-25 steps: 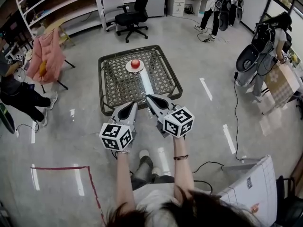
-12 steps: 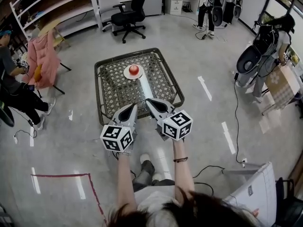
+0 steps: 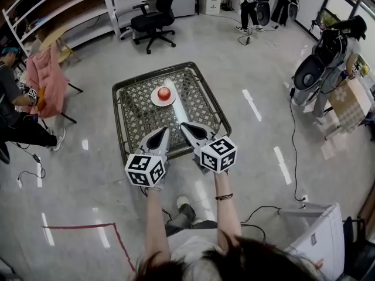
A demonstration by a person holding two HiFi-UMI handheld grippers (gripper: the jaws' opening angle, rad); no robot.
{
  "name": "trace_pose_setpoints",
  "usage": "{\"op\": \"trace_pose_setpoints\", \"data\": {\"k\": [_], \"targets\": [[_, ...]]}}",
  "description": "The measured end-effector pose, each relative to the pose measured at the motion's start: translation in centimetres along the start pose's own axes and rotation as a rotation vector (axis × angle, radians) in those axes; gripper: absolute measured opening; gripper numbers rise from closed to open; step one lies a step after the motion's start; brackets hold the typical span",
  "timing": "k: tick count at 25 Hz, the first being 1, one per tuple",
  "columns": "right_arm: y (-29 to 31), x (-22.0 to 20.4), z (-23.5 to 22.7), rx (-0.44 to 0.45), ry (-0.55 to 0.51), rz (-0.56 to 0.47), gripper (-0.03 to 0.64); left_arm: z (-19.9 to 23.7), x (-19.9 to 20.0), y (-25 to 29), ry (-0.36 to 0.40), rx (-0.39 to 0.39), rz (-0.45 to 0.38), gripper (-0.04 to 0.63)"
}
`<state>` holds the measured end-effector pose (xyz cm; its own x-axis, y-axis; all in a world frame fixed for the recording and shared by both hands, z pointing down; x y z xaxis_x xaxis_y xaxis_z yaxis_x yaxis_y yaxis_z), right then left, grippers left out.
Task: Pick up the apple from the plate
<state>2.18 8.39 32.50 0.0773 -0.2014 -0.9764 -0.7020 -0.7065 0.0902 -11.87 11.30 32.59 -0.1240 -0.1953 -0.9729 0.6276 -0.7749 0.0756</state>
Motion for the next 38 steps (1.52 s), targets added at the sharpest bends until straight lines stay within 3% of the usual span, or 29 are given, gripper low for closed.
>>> {"op": "trace_pose_setpoints", "data": {"k": [18,38], "targets": [[7.3,0.4,-2.1,-0.013,-0.003,0.027,0.009,6.8,1.2,3.5,-0.003,-0.030,0.014,0.009],[10.2,0.7,-6.3,0.034,0.009,0.041,0.009,9.1,0.8,7.9,-0.044,-0.051,0.045,0.009]]}}
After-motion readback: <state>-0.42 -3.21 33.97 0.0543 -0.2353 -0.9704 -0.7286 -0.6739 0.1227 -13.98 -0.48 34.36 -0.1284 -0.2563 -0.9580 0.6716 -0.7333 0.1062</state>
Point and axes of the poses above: the fingertips, and each gripper's own axes: y forward along the fingers, z to its left, x out of its top, the point moved 7 cm from there along -y, backward along the fingers, and after that the axes turned 8 degrees about -x, right-handed, at the moved point
